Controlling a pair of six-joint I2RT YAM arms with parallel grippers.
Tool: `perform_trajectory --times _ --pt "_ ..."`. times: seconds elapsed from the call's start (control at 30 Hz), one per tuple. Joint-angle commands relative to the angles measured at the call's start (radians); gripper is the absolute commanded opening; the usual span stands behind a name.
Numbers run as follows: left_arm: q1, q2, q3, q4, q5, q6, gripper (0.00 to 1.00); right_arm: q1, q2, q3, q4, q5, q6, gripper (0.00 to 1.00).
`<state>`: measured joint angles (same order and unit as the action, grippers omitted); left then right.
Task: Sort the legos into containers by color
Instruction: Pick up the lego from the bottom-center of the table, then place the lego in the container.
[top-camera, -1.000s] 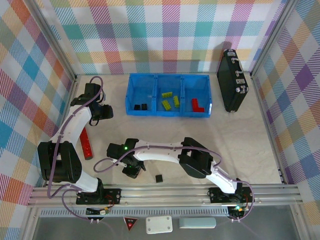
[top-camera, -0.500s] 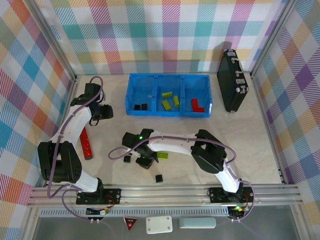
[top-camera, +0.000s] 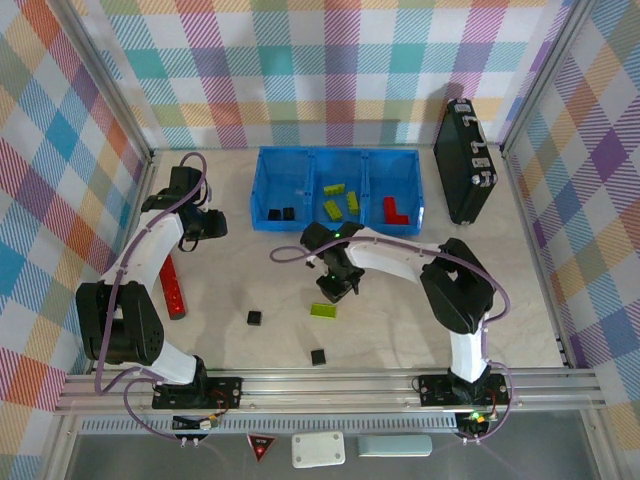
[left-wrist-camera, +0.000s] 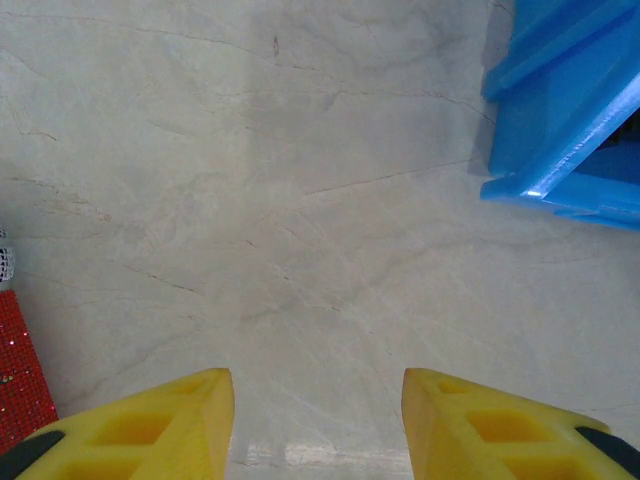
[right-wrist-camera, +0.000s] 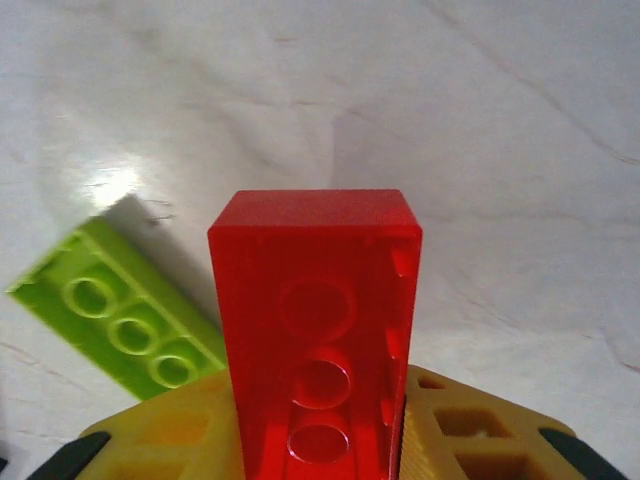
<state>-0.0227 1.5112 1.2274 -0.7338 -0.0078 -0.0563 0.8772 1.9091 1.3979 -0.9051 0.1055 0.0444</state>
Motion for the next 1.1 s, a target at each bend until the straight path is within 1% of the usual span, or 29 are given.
perform_trajectory --times 0.0,0.27,0.47,0.57,0.77,0.87,1.07 --pt "0.007 0.006 0.029 -0.030 0.020 -0.008 0.48 -0.057 -0.042 -0.022 -0.005 0.016 0.024 0.29" --pt "0.007 0.010 0.033 -0.032 0.028 -0.009 0.48 -0.188 -0.071 -0.011 -0.048 0.039 0.052 0.30" --pt "0.007 0.003 0.029 -0.032 0.028 -0.010 0.48 -0.266 -0.066 0.049 -0.080 0.032 0.080 0.31" --pt "0.007 0.000 0.030 -0.033 0.028 -0.010 0.48 -0.306 -0.053 0.095 -0.095 0.025 0.090 0.31" --pt "0.007 -0.009 0.029 -0.033 0.029 -0.009 0.48 -0.382 0.004 0.247 -0.156 0.032 0.088 0.32" --pt "0.007 -0.014 0.027 -0.033 0.028 -0.010 0.48 -0.412 0.037 0.326 -0.179 0.058 0.078 0.32" --pt "0.007 -0.020 0.023 -0.032 0.028 -0.010 0.48 -0.466 0.107 0.460 -0.214 0.071 0.057 0.32"
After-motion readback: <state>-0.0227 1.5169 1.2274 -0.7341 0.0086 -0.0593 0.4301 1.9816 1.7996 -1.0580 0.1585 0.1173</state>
